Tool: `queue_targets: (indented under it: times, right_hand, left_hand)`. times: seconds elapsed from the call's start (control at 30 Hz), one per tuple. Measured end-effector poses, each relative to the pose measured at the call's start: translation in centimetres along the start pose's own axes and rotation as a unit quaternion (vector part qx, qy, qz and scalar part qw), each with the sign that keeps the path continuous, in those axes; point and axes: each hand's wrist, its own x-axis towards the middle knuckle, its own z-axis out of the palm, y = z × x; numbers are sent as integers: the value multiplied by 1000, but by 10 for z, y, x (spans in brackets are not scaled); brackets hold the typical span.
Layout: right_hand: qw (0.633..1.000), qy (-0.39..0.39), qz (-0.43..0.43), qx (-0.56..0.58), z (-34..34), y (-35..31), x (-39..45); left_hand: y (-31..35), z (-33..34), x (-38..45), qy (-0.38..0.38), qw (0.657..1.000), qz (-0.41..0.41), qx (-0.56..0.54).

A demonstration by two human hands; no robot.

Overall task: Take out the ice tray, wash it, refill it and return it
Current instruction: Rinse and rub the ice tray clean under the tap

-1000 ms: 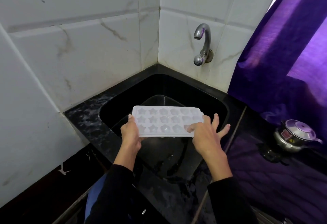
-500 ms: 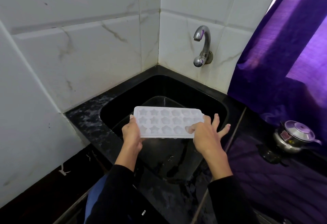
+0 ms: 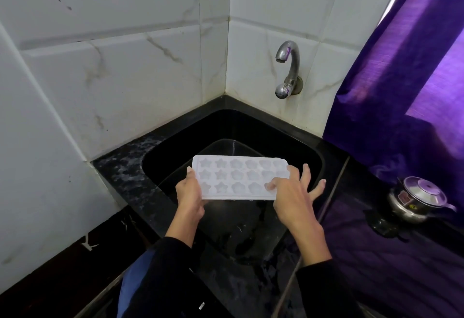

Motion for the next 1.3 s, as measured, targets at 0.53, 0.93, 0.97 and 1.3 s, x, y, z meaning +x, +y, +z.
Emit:
queue_targets:
  times: [0.53,0.93,0.97,1.3]
  right_hand:
    - [998,-33,-51,-10,6,-20,-6]
    - [998,-31,-55,-9,5,-19,-9]
    - [998,-30,-53,-8,5,-18,-8]
    - [998,-33,-50,-20,5,-21,-8]
  left_hand:
    - [-2,-1,0,3,1000,0,3]
    - [-2,1,-1,2,1000,5,-8]
    - [-2,1,-1,3,1000,5,-10]
    - [-3,3,-2,1,1000,4,-7]
